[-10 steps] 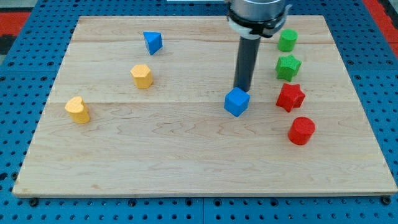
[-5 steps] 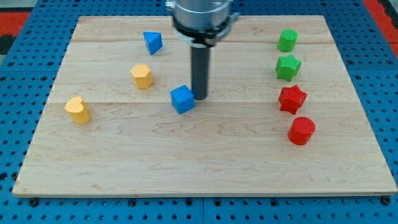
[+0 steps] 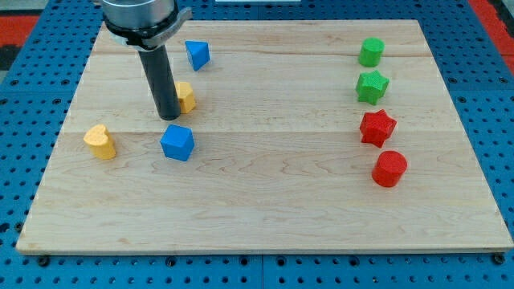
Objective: Place yellow blocks and blue blocks in a vertical line
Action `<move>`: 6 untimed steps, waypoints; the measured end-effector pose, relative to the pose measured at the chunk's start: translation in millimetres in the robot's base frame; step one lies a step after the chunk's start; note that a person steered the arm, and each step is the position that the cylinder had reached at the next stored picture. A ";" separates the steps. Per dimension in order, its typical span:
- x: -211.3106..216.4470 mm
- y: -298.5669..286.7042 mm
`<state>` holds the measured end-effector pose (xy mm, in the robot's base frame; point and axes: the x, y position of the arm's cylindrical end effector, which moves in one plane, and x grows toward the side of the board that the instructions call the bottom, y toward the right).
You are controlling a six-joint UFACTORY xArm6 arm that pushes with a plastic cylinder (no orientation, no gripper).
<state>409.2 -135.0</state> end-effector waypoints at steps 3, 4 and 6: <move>-42.4 -19.4; -41.7 0.7; -11.4 -79.9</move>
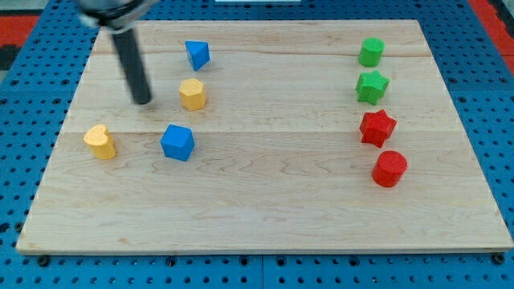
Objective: Place yellow blocks and blue blocks in a vertical line
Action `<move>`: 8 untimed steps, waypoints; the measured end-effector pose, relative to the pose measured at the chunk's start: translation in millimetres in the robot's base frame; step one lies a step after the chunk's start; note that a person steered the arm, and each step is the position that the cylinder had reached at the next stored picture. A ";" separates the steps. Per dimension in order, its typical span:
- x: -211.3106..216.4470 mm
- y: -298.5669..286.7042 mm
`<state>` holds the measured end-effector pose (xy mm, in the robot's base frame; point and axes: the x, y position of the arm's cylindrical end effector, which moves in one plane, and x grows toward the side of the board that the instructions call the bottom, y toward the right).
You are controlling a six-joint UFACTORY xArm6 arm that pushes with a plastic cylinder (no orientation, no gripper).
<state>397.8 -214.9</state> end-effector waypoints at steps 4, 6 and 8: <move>109.5 -51.7; 122.1 53.9; 151.3 52.9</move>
<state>549.1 -162.0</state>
